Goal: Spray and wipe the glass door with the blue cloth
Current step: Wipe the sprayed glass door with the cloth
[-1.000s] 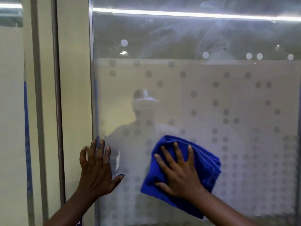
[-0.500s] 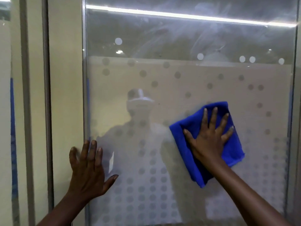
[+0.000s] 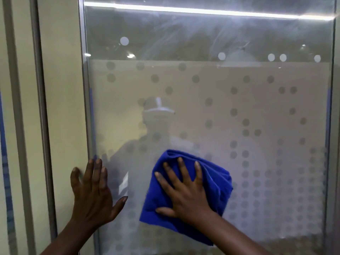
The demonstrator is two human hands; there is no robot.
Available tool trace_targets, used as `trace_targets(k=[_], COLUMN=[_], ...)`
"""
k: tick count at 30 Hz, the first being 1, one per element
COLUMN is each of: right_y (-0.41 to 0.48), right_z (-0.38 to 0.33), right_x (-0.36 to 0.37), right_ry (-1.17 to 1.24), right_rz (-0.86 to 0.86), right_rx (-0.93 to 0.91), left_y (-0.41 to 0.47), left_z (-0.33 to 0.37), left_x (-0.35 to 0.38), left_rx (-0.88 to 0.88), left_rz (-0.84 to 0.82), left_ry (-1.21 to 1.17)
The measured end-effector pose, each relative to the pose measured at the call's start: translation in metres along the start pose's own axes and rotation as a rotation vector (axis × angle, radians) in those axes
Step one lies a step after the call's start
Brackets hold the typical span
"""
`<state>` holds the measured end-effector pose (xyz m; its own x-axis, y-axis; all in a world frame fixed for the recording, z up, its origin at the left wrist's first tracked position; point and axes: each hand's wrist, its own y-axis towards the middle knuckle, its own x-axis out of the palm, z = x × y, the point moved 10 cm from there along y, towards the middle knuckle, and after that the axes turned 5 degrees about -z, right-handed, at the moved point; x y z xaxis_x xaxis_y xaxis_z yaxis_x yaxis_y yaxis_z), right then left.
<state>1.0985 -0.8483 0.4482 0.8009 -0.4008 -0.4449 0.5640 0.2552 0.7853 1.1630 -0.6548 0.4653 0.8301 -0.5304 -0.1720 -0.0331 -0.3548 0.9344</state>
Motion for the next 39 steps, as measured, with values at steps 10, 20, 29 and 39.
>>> trace_targets(k=[10, 20, 29, 39], right_y=[-0.029, 0.088, 0.065, 0.029], right_z=[0.161, 0.088, -0.016, 0.001], right_x=[-0.02, -0.059, -0.03, -0.055], right_ry=[0.077, 0.116, 0.088, 0.696], right_rz=[-0.048, 0.045, -0.006, 0.147], right_rx=[0.601, 0.438, -0.008, -0.15], left_y=[0.003, 0.003, 0.001, 0.03], left_z=[-0.003, -0.005, 0.008, 0.033], left_x=[0.015, 0.021, 0.005, -0.007], left_rx=[-0.069, -0.092, -0.134, -0.546], left_rz=[-0.138, -0.266, -0.278, -0.366], left_ry=[0.147, 0.13, -0.098, -0.303])
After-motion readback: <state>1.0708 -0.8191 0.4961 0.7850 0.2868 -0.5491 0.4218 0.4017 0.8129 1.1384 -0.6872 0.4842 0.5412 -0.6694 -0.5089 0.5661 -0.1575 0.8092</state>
